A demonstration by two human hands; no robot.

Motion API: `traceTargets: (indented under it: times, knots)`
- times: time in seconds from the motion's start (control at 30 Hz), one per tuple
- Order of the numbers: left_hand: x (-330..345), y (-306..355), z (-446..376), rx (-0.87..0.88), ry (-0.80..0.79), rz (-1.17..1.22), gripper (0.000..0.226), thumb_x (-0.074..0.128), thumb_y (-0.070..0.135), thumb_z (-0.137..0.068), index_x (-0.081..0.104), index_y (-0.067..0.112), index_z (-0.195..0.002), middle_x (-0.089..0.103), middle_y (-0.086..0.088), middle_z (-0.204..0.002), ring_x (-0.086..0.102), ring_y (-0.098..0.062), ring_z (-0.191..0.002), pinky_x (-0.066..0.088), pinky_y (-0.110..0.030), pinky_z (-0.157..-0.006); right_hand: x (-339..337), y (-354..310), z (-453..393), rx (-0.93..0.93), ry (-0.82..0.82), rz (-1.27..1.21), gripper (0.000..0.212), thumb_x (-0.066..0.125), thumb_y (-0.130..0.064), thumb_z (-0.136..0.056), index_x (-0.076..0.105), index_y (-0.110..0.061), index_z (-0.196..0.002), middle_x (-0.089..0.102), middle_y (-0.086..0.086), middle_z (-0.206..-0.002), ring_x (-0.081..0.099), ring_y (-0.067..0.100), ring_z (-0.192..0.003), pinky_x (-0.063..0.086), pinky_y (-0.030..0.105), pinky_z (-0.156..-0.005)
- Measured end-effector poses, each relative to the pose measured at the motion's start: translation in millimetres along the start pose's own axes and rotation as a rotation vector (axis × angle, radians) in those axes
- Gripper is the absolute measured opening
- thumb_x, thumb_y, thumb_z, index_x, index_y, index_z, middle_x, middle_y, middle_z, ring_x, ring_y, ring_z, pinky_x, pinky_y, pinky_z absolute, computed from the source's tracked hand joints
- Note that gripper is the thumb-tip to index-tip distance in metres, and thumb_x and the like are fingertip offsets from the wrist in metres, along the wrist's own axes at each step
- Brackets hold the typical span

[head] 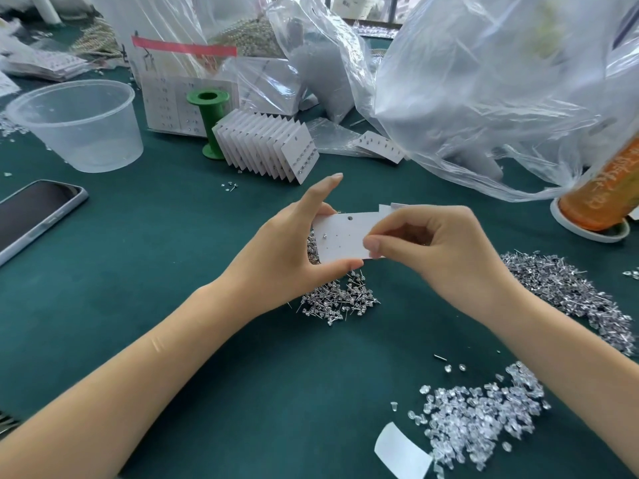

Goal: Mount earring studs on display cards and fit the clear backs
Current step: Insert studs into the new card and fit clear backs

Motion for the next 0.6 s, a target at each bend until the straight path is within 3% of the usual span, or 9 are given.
traceTargets:
  times: [0.17, 0.33, 0.47, 0.6]
  knots:
    - [12.4, 13.2, 4.2, 0.051, -0.095, 0.058, 0.094, 0.073, 0.054, -0.067, 0.017, 0.047, -0.142, 0.056, 0.024, -0.112, 0.051, 0.003, -0.108, 0.035, -0.007, -0.094, -7.6, 3.1, -3.4, -0.004, 0.079, 0.068, 0.021, 0.078, -0.016, -0.076, 0.070, -0.032, -0.067, 0.059, -0.020, -0.060, 0.042, 0.002, -0.055, 0.033, 0.008, -0.056]
    - [20.4, 20.7, 7.0, 0.084, -0.148, 0.093, 0.096, 0.075, 0.051, -0.068, 0.016, 0.045, -0.144, 0.059, 0.021, -0.117, 0.052, 0.002, -0.115, 0.035, -0.011, -0.098, -0.7, 12.1, -3.6, 0.065, 0.065, 0.086, 0.021, 0.080, -0.020, -0.074, 0.070, -0.038, -0.067, 0.061, -0.013, -0.083, 0.054, 0.004, -0.083, 0.034, 0.007, -0.070]
    - [20.6, 20.5, 7.1, 0.078, -0.148, 0.100, 0.097, 0.076, 0.050, -0.068, 0.015, 0.046, -0.143, 0.059, 0.019, -0.119, 0.051, 0.004, -0.116, 0.034, -0.012, -0.100, 1.9, 14.8, -1.9, 0.095, 0.038, 0.098, 0.018, 0.079, -0.021, -0.075, 0.072, -0.036, -0.068, 0.062, -0.015, -0.097, 0.056, 0.005, -0.104, 0.037, 0.017, -0.087]
    - [19.7, 20.5, 7.1, 0.074, -0.140, 0.110, 0.096, 0.076, 0.049, -0.068, 0.017, 0.046, -0.143, 0.059, 0.021, -0.117, 0.051, 0.005, -0.114, 0.032, -0.006, -0.097, 5.7, 15.2, -1.5, 0.087, 0.010, 0.127, 0.016, 0.078, -0.021, -0.076, 0.072, -0.033, -0.069, 0.062, -0.015, -0.102, 0.053, -0.001, -0.105, 0.031, 0.003, -0.086]
Point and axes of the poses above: each hand's wrist, its own z-axis away from the middle knuckle, its own x-axis out of the palm, y = z × x, the point moved 10 cm from there along -z, towards the middle knuckle
